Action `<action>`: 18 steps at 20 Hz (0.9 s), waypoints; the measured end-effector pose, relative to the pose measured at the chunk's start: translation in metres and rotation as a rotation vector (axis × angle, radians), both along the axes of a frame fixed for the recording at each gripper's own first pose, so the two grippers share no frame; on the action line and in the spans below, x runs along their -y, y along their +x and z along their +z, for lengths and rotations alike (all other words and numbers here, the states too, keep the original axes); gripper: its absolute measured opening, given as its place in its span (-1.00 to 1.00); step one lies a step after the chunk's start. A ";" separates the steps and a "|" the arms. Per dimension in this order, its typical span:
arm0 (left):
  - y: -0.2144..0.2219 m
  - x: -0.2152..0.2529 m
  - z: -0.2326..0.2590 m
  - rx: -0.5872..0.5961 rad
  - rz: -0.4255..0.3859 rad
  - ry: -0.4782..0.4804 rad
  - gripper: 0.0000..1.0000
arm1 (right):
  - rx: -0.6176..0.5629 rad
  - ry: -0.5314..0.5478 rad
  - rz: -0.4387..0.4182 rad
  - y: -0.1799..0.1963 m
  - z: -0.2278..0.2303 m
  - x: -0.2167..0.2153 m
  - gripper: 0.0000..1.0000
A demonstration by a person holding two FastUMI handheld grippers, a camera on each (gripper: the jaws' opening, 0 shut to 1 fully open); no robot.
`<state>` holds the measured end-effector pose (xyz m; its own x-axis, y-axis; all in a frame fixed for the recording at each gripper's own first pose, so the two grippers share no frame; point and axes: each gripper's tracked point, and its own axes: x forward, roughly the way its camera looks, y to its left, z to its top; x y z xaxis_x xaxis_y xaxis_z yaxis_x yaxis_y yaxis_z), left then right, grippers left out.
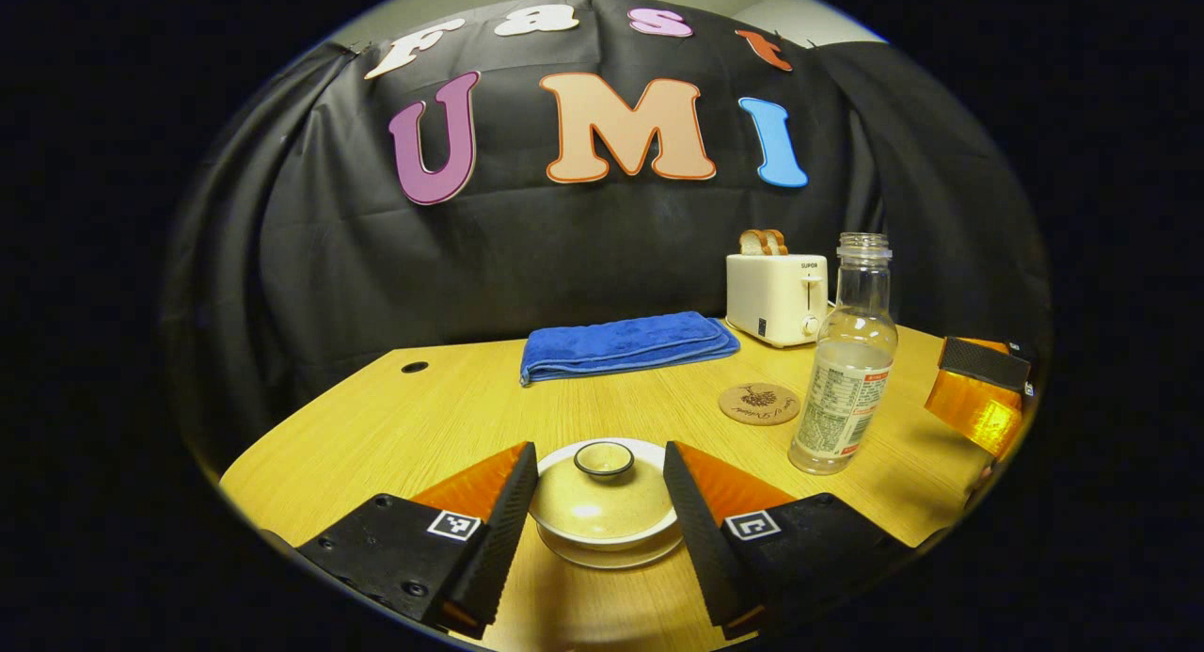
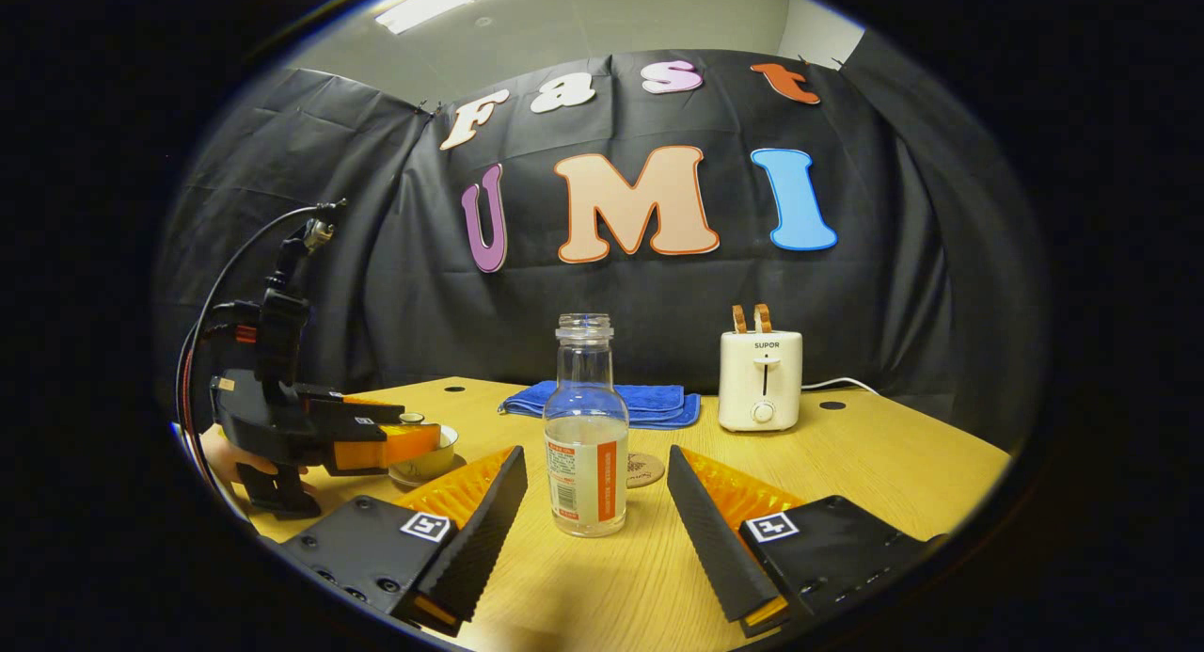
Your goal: Open the teacup lid with one hand, grasp the water bottle and pour water into the teacup with the other hand; after pouring, place the water bottle on the coaster and then close the teacup lid.
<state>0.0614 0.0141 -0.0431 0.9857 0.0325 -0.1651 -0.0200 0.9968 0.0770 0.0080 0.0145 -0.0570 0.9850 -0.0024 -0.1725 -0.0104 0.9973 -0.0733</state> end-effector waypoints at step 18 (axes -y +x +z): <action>-0.004 -0.008 0.021 0.138 0.013 -0.044 -0.44 | -0.011 0.011 0.044 0.007 -0.004 -0.009 0.94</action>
